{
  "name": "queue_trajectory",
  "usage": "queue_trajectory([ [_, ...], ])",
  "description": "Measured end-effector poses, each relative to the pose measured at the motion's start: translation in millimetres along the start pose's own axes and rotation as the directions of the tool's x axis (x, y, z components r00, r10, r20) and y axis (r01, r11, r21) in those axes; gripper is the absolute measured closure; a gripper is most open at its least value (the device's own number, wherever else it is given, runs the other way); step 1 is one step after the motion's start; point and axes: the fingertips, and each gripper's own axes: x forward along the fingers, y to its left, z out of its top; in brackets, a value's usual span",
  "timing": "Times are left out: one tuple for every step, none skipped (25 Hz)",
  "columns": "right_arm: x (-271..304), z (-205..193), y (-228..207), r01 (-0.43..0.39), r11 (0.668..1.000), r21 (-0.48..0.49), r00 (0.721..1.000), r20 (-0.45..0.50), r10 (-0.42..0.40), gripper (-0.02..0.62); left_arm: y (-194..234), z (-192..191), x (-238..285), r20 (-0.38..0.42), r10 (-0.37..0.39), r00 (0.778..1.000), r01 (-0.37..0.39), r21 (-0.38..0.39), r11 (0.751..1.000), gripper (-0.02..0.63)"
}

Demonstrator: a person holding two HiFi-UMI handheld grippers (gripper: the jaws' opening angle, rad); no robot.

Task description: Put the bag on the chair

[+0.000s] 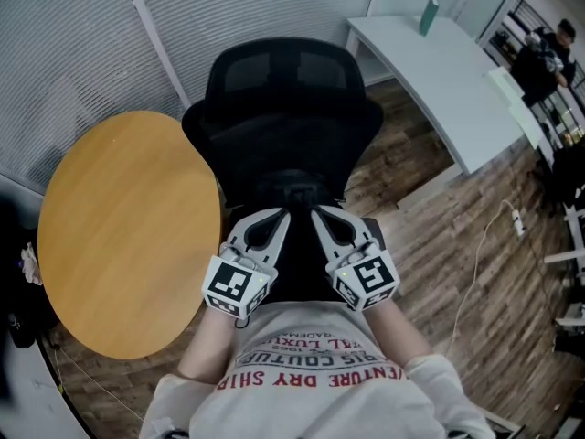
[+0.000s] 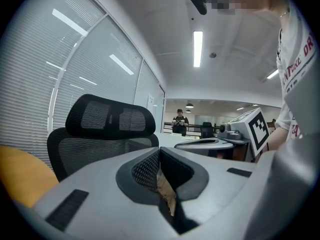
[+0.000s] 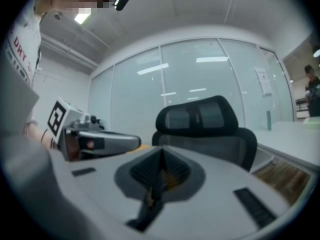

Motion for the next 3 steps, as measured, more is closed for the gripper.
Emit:
queue_trajectory([
  [0.2,-0.4,0.3,0.001,1.0,-0.003,1.0,-0.002,-0.001,0.569,0.7,-0.1,-0.5,-0.001,0.001,1.0,-0.001,0.0,1.0,0.575],
  [0.4,-0.7,0.7,0.003,1.0,-0.005,1.0,-0.002,-0.003,0.569,1.4,-0.1,-1.1,-0.002,0.003,1.0,-0.003,-0.001,1.0,0.574],
  [0.6,-1.0,1.1,0.004,1.0,-0.008,1.0,-0.003,-0.004,0.569,2.1,-0.1,-1.7,-0.003,0.005,1.0,-0.005,-0.001,1.0,0.574],
])
